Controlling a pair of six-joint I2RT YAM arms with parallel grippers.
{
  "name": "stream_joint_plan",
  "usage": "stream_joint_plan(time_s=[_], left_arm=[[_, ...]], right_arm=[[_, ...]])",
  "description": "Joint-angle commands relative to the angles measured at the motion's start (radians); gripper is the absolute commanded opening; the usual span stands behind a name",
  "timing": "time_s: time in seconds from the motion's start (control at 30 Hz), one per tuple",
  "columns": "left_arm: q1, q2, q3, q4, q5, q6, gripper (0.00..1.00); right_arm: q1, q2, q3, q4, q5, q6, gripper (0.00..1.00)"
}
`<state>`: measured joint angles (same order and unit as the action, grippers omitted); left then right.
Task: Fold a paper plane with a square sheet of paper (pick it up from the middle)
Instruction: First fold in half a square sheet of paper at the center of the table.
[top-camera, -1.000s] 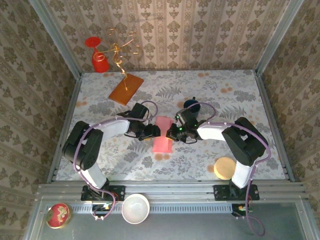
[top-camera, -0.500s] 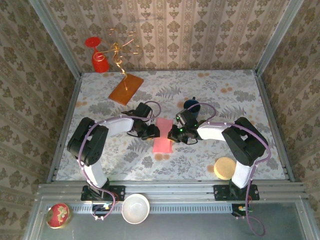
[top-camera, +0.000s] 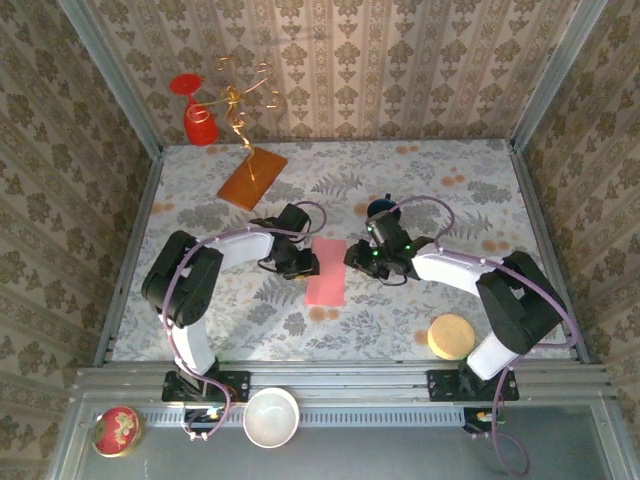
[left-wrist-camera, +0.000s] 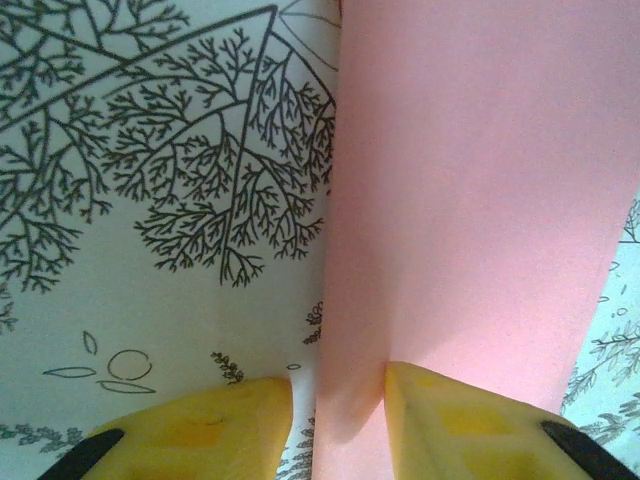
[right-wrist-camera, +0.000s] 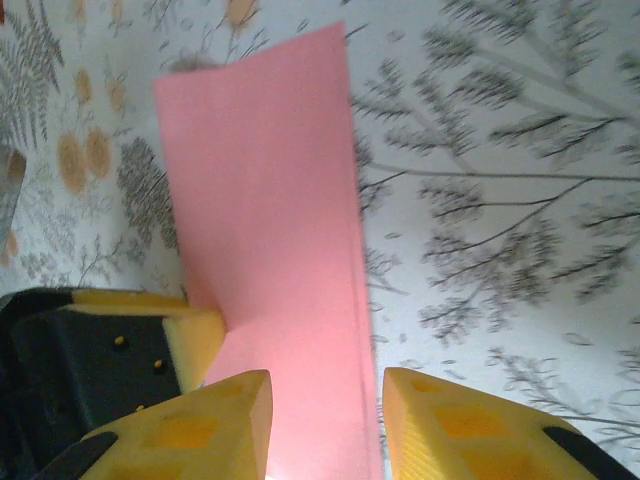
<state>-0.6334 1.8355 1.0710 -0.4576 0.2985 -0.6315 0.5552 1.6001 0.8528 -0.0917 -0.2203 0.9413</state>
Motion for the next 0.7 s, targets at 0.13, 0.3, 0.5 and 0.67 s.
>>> stream_joint_plan(time_s=[0.13, 0.3, 0.5, 0.67], left_arm=[[-0.067, 0.182, -0.045, -0.004, -0.061, -0.048, 0.34], [-0.080, 0.215, -0.037, -0.004, -0.052, -0.057, 0.35], [-0.090, 0.236, -0.030, -0.022, -0.056, -0.054, 0.37], [-0.095, 0.258, -0.025, -0.042, -0.066, -0.075, 0.37]], right_arm=[[-0.029, -0.004, -0.038, -0.005, 0.040, -0.016, 0.37], [-0.031, 0.008, -0.040, 0.035, 0.004, -0.027, 0.35], [-0.031, 0.018, -0.055, 0.087, -0.028, -0.024, 0.33], [-0.029, 0.029, -0.057, 0.105, -0.048, -0.021, 0.33]])
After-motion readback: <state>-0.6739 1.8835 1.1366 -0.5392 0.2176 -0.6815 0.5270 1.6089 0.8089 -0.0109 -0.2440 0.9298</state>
